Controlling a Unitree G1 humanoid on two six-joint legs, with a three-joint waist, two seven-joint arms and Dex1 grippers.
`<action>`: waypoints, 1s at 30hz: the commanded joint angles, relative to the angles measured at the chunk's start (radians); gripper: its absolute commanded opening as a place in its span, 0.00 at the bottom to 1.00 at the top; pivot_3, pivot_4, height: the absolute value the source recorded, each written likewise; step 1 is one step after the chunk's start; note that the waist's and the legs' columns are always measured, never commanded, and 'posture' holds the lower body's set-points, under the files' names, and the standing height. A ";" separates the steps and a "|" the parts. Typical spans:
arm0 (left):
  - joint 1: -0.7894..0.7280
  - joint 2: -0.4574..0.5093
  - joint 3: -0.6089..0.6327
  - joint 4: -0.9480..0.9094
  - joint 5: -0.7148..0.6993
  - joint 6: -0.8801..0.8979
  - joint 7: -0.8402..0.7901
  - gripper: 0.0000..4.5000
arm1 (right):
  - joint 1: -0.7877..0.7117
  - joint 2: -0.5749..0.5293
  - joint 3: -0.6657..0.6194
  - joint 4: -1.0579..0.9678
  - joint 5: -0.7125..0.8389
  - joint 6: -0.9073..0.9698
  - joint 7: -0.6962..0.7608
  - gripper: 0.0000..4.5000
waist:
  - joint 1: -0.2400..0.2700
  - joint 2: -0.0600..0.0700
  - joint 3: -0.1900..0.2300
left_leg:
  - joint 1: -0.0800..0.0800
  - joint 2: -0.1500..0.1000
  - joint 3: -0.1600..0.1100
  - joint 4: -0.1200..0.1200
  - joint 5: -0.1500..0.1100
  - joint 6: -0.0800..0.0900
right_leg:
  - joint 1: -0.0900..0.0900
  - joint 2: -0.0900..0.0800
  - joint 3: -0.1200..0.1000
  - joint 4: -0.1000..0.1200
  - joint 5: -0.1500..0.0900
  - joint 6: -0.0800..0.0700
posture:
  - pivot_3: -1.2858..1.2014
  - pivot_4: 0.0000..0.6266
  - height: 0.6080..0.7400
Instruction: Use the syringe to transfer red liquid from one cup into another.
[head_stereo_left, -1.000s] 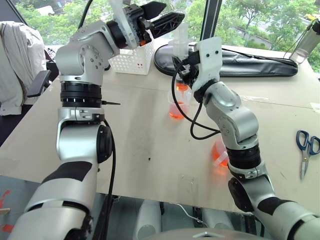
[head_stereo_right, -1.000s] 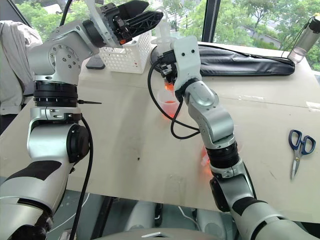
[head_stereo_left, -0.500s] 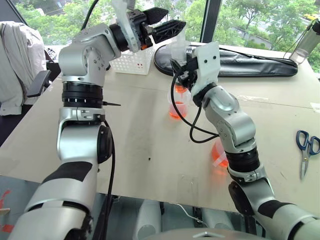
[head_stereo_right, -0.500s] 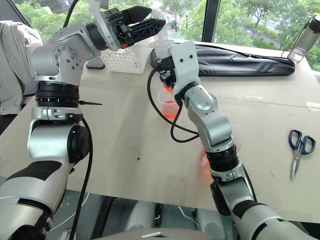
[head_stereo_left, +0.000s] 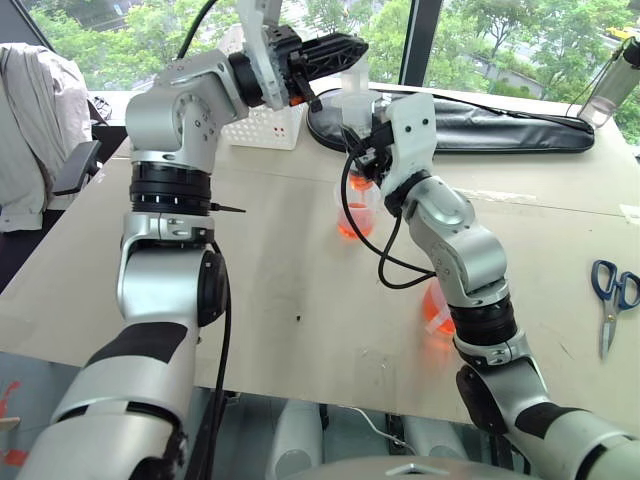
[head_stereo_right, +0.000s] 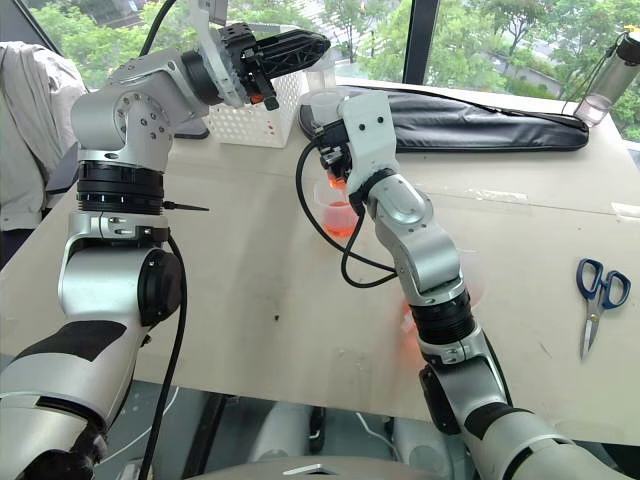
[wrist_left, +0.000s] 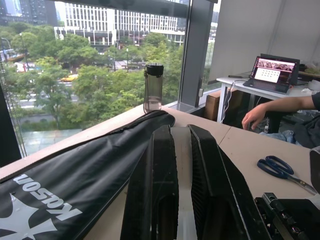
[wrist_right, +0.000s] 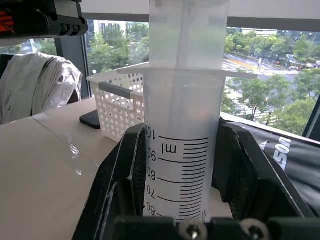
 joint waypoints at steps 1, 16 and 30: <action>-0.040 0.004 0.001 -0.015 0.008 -0.002 0.001 0.00 | -0.017 0.016 0.001 -0.031 -0.002 -0.048 0.006 0.33 | 0.000 0.000 0.000 | 0.000 0.000 0.000 0.000 0.000 0.000 | 0.000 0.000 0.000 0.000 0.000 0.000 | 0.52 0.24 0.88; 0.017 0.003 -0.021 -0.101 0.003 0.053 -0.016 0.00 | -0.052 0.023 -0.015 -0.028 0.002 -0.053 0.005 0.33 | 0.000 0.000 0.000 | 0.000 0.000 0.000 0.000 0.000 0.000 | 0.000 0.000 0.000 0.000 0.000 0.000 | 0.52 0.24 0.88; 0.095 0.006 -0.026 -0.161 -0.011 0.126 -0.009 0.00 | -0.072 0.014 -0.027 -0.032 -0.009 -0.063 -0.001 0.33 | 0.000 0.000 0.000 | 0.000 0.000 0.000 0.000 0.000 0.000 | 0.000 0.000 0.000 0.001 0.000 0.000 | 0.52 0.24 0.88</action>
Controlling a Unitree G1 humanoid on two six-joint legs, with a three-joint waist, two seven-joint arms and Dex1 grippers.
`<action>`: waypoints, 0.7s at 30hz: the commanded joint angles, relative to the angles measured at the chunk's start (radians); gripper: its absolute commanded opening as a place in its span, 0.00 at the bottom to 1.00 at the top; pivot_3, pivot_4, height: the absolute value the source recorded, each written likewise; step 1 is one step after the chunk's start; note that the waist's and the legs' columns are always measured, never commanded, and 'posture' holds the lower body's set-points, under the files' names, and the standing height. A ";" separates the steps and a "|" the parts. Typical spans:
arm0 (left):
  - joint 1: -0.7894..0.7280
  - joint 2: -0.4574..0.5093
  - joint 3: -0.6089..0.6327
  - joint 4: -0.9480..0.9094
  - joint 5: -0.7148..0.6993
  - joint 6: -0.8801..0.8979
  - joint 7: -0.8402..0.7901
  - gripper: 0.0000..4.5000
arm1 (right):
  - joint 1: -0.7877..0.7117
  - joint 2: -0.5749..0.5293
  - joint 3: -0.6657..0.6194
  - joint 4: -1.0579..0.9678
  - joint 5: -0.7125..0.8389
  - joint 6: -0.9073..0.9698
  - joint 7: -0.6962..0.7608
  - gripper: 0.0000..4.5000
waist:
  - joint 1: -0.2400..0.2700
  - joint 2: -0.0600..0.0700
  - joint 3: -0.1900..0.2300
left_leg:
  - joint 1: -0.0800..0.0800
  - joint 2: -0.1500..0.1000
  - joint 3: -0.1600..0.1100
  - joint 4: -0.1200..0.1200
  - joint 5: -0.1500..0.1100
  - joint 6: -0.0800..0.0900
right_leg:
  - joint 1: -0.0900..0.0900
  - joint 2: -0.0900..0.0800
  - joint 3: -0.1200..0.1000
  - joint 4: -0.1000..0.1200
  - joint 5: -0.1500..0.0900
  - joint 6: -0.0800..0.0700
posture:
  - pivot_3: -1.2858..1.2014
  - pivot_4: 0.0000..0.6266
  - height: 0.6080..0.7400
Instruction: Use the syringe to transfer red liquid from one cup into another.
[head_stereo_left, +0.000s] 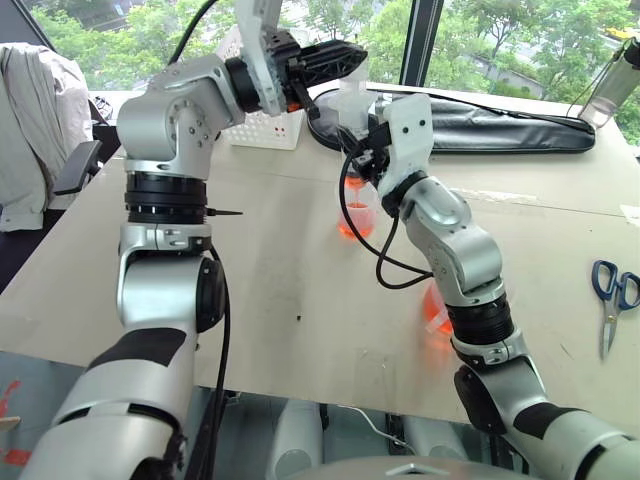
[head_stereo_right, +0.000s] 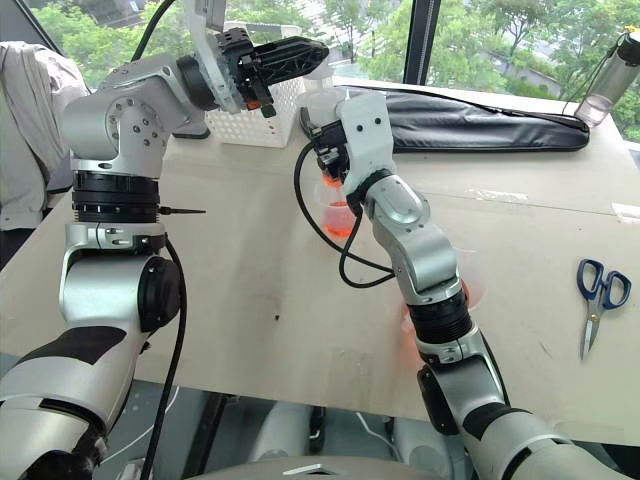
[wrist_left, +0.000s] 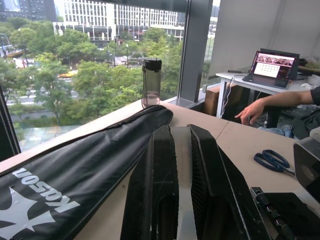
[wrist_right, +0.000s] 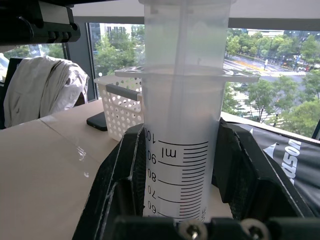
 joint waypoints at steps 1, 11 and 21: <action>0.034 -0.001 -0.032 -0.041 -0.007 0.041 -0.014 0.00 | -0.071 0.003 -0.022 -0.062 -0.009 -0.042 -0.012 0.33 | 0.000 0.000 0.000 | 0.000 0.000 0.000 0.000 0.000 0.000 | 0.000 0.000 0.000 0.000 0.000 0.000 | 0.52 0.24 0.88; 0.072 0.006 -0.039 -0.060 -0.008 0.066 -0.010 0.00 | -0.081 -0.007 -0.023 -0.063 -0.019 -0.050 -0.018 0.33 | 0.000 0.000 0.000 | 0.000 0.000 0.000 0.000 0.000 0.000 | 0.000 0.000 0.000 0.000 0.000 0.000 | 0.52 0.24 0.88; 0.084 0.009 -0.048 -0.059 -0.008 0.081 -0.014 0.00 | -0.095 -0.015 -0.024 -0.064 -0.026 -0.055 -0.023 0.33 | 0.000 0.000 0.000 | 0.000 0.000 0.000 0.000 0.000 0.000 | 0.000 0.000 0.000 0.000 0.000 0.000 | 0.52 0.24 0.88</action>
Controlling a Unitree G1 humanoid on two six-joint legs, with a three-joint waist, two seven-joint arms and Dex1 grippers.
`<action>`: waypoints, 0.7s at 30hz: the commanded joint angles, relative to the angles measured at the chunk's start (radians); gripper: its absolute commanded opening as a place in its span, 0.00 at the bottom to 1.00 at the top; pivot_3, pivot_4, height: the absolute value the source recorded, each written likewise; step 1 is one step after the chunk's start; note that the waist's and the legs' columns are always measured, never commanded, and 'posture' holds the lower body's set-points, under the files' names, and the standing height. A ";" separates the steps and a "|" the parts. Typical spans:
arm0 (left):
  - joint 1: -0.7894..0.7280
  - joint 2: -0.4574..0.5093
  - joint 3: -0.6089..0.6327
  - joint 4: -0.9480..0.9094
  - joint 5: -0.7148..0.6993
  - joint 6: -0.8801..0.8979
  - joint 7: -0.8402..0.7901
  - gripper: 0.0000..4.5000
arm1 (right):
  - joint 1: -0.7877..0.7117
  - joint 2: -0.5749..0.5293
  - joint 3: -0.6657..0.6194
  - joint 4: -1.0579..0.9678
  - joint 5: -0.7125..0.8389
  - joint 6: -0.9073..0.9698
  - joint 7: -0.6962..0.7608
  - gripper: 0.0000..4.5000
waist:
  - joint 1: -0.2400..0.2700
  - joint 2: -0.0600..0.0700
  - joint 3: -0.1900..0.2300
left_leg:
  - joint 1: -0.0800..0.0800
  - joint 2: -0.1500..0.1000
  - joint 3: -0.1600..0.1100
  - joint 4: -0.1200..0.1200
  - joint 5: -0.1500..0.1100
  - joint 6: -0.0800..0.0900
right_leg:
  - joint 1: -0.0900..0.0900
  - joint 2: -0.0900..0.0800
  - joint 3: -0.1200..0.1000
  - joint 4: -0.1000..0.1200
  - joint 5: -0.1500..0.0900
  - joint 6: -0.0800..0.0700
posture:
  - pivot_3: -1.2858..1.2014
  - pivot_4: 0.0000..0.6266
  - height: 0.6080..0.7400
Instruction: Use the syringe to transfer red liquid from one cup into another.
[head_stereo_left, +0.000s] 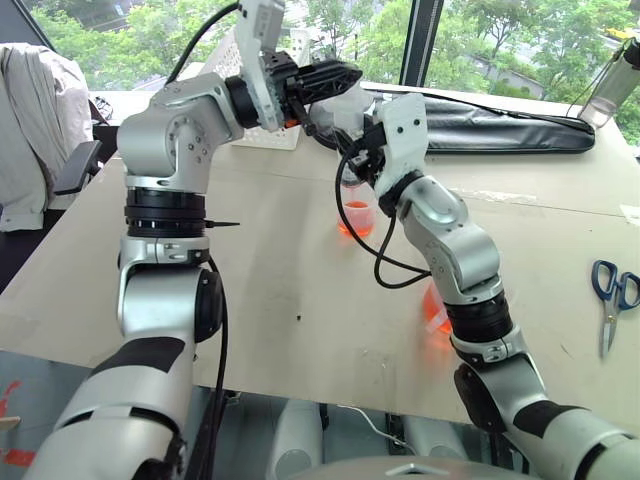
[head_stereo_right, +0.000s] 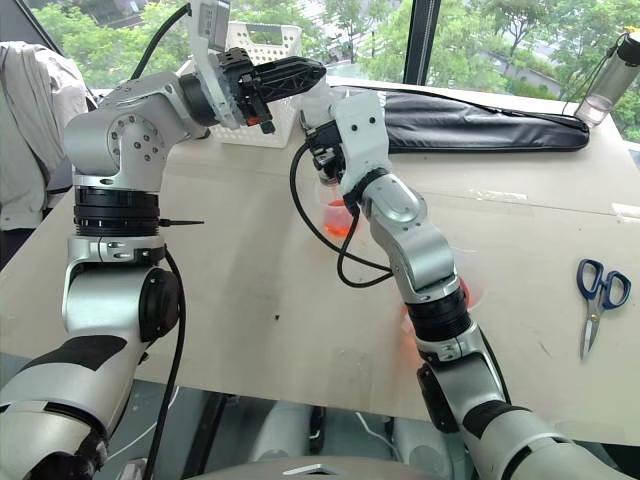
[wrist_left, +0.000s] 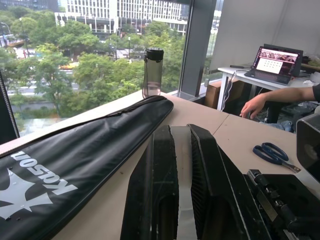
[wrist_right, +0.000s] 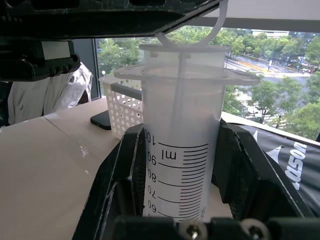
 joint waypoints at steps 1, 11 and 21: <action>0.034 0.000 -0.049 -0.010 0.000 0.050 -0.026 0.00 | -0.081 -0.004 -0.033 -0.068 -0.024 -0.056 -0.025 0.33 | 0.000 0.000 0.000 | 0.000 0.000 0.000 0.000 0.000 0.000 | 0.000 0.000 0.000 0.000 0.000 0.000 | 0.52 0.24 0.88; 0.031 -0.011 -0.033 -0.022 -0.013 0.041 -0.019 0.00 | -0.077 -0.011 -0.026 -0.078 -0.022 -0.051 -0.018 0.33 | 0.000 0.000 0.000 | 0.000 0.000 0.000 0.000 0.000 0.000 | 0.000 0.000 0.000 0.000 0.000 0.000 | 0.52 0.24 0.88; 0.017 -0.006 0.009 -0.040 -0.051 0.043 -0.009 0.48 | -0.063 -0.016 -0.021 -0.085 -0.023 -0.048 -0.011 0.33 | 0.001 0.000 0.000 | 0.000 0.000 0.000 0.000 0.000 0.000 | 0.000 0.000 0.000 0.000 0.000 0.000 | 0.52 0.24 0.88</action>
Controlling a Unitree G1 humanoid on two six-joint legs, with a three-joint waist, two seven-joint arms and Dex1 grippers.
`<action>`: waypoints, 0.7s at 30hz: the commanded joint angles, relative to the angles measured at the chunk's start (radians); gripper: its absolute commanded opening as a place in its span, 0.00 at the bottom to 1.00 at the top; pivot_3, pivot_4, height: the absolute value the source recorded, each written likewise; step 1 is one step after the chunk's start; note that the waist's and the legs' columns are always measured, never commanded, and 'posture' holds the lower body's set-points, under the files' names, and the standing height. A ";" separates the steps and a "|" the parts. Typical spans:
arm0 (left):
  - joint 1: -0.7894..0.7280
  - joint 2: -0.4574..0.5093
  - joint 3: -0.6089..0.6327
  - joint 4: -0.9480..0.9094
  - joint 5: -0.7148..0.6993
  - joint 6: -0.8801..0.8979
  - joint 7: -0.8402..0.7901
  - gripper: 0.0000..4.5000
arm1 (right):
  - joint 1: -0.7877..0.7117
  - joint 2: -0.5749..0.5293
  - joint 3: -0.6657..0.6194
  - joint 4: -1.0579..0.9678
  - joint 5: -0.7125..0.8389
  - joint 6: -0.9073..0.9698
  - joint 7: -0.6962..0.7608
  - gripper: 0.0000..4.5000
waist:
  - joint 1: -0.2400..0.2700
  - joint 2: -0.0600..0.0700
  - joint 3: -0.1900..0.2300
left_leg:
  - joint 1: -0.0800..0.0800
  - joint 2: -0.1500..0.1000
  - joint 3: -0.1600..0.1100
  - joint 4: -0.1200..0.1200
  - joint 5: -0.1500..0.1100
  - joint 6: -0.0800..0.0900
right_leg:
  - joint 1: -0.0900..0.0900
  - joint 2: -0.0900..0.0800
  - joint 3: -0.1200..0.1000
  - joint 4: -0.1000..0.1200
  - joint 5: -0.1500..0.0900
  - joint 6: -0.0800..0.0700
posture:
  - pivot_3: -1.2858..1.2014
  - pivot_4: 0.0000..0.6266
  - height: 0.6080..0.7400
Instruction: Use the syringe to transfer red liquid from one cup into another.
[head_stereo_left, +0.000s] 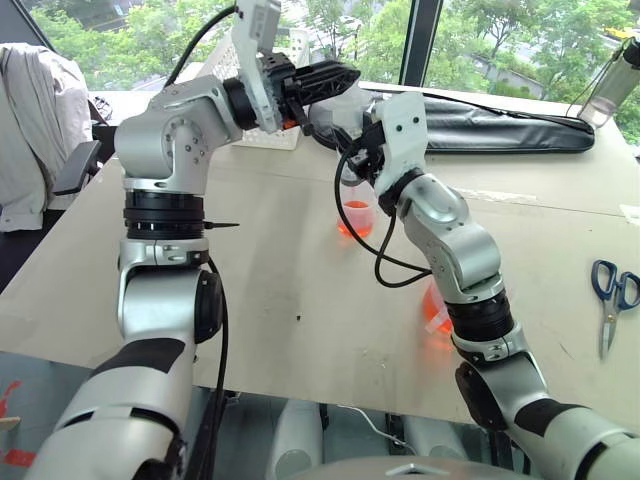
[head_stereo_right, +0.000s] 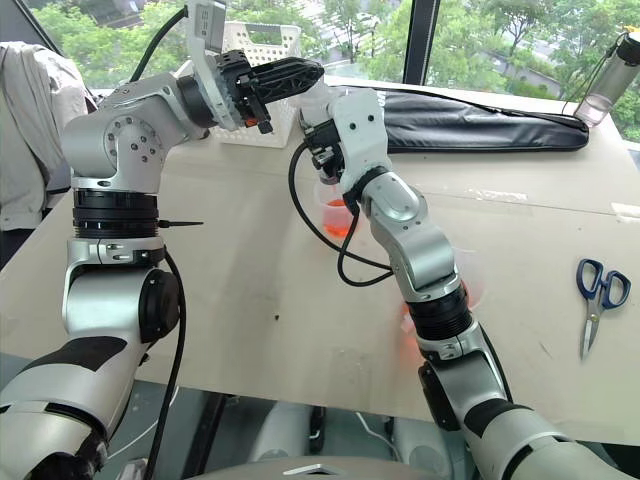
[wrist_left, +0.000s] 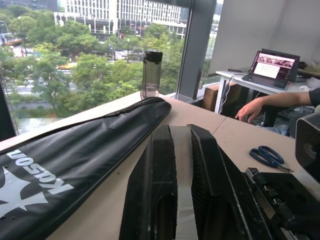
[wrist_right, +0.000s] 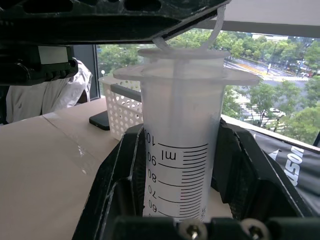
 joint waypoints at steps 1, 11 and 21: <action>0.008 -0.005 -0.003 -0.022 0.007 -0.014 0.025 0.59 | -0.049 0.001 -0.028 -0.080 -0.011 -0.046 -0.014 0.33 | 0.000 0.000 0.000 | 0.000 0.000 0.000 0.000 0.000 0.000 | 0.000 0.000 0.000 0.000 0.000 0.000 | 0.52 0.24 0.88; 0.019 0.019 0.178 -0.068 -0.133 0.047 0.128 1.00 | -0.014 -0.006 -0.023 -0.104 -0.012 -0.032 0.002 0.33 | -0.003 0.000 0.000 | 0.000 0.000 -0.001 0.000 0.000 0.000 | 0.000 0.000 0.000 0.001 0.000 0.000 | 0.52 0.24 0.88; 0.194 0.149 0.136 -0.200 -0.177 0.128 0.043 1.00 | -0.003 0.000 -0.021 -0.112 -0.003 -0.029 0.013 0.33 | -0.001 0.000 0.000 | 0.000 0.000 -0.001 0.000 0.000 0.000 | 0.000 0.000 -0.001 0.001 0.000 0.000 | 0.52 0.24 0.88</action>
